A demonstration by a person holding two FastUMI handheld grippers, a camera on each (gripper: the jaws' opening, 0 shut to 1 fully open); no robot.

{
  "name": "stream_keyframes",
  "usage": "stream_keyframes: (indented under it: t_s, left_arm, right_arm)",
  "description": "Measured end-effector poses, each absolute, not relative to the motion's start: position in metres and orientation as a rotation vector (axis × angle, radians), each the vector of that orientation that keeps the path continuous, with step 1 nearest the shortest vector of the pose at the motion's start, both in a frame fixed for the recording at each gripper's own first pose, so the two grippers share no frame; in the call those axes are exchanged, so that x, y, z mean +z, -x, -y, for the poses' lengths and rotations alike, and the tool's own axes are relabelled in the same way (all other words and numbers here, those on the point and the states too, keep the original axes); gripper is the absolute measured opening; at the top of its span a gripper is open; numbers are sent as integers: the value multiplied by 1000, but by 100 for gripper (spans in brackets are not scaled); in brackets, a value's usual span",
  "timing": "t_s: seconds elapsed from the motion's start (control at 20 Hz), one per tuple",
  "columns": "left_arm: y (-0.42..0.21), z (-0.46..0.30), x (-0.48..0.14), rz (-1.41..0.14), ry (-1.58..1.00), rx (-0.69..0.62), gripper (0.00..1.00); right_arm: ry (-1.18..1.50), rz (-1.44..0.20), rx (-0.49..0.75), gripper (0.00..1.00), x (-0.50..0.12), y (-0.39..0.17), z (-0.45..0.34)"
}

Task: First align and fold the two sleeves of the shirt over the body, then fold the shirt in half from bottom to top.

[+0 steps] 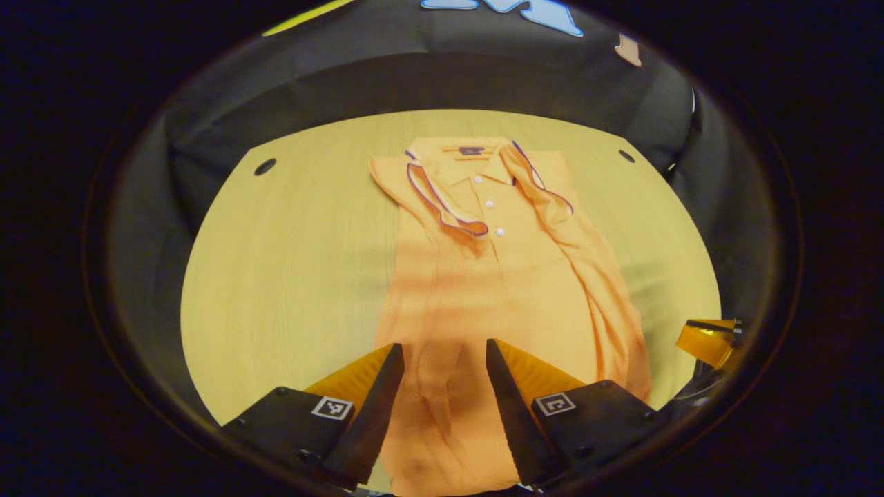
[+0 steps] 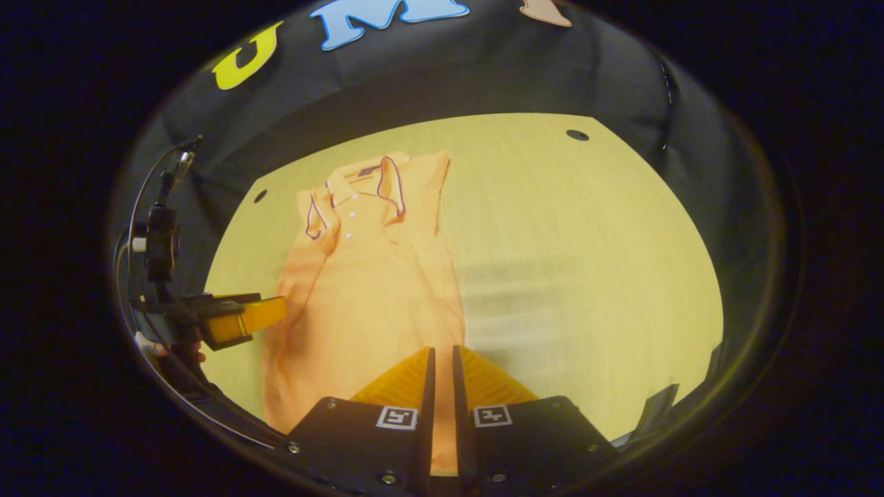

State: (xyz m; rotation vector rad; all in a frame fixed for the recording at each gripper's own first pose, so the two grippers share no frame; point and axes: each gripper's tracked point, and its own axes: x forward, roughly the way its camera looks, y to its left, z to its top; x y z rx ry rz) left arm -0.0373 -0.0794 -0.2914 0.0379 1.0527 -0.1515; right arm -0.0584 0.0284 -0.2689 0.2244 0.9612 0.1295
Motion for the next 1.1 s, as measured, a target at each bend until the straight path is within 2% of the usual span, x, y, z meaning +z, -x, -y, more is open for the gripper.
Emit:
stream_keyframes:
  t_s: [0.05,0.15,0.3,0.4,0.45,0.55,0.65,0.7,0.85,0.9,1.0,1.1]
  left_arm:
    - [52,78,-295,-1072,-31,-152,81]
    - [80,75,-299,-1107,-4,-151,82]
    - [115,69,-305,-1148,30,-137,82]
    - [135,65,-306,-1175,43,-130,83]
    - [143,63,-309,-1185,48,-125,83]
    - [159,58,-312,-1208,50,-111,84]
    - [177,53,-317,-1237,49,-99,97]
    - [183,51,-319,-1250,51,-94,99]
    - [203,46,-326,-1292,68,-91,96]
    - [209,45,-329,-1309,67,-86,96]
    - [217,42,-334,-1337,65,-79,97]
    - [224,41,-343,-1368,58,-75,97]
  right_arm:
    - [-233,-988,140,15,-273,68,-33]
    - [-230,-1028,150,24,-282,83,-38]
    - [-219,-1082,171,28,-294,104,-45]
    - [-221,-1118,186,47,-300,118,-51]
    - [-207,-1137,180,75,-306,122,-51]
    - [-181,-1174,183,98,-313,133,-54]
    - [-145,-1218,183,98,-321,144,-54]
    - [-125,-1235,183,98,-324,148,-54]
    - [-54,-1280,185,98,-333,160,-54]
    - [-32,-1293,183,93,-336,165,-54]
    - [3,-1323,184,98,-343,173,-54]
    - [28,-1357,187,98,-352,180,-55]
